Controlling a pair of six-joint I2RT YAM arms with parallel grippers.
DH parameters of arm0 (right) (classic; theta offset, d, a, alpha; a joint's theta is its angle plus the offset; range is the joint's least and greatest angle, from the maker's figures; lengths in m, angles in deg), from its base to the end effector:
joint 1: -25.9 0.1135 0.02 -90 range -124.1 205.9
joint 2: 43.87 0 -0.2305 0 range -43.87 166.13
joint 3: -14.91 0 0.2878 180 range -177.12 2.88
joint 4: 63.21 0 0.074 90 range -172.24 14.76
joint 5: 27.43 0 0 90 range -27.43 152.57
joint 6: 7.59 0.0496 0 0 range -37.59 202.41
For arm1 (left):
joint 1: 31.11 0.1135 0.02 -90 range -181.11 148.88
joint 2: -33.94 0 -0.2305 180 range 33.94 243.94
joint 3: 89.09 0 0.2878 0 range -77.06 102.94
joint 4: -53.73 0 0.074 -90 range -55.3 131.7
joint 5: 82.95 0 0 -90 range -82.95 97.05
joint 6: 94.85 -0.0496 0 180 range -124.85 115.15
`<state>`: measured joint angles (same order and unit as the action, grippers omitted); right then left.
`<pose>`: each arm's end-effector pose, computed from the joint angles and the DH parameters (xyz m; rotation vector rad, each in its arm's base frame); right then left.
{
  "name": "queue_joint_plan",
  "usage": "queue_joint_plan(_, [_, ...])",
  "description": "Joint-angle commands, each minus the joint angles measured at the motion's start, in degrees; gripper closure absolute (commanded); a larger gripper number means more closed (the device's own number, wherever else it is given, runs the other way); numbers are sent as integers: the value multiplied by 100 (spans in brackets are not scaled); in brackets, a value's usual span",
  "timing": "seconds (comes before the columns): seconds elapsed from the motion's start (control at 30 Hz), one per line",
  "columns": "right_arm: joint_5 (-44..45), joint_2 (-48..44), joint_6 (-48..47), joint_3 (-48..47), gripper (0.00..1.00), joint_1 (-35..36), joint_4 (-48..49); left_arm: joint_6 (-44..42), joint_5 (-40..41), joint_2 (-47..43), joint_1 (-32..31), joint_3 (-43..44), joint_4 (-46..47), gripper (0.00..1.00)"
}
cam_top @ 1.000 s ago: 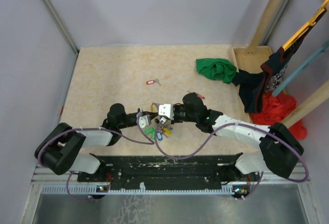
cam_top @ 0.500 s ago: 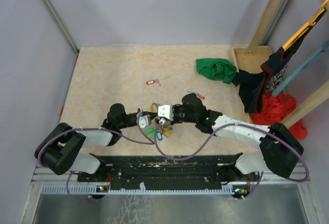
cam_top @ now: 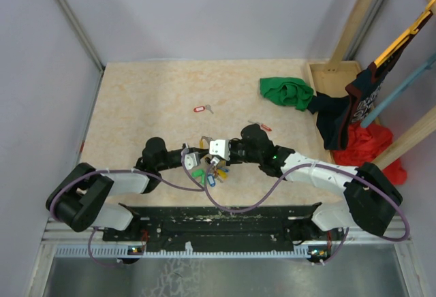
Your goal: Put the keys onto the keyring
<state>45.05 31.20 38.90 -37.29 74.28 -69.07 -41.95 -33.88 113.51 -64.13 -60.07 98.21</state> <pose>0.2095 0.2582 0.1661 -1.6102 1.2965 0.3688 0.2104 -0.1755 0.1062 1.3518 0.9962 -0.5427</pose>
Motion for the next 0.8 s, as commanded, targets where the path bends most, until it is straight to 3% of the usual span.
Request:
queue_joint_plan(0.0, [-59,-98,-18,-123,100,75,224,27,-87,-100,-21,76,114,100])
queue_joint_plan(0.77, [-104,41,0,-185,100,112,305,47,-230,-56,-45,137,40,100])
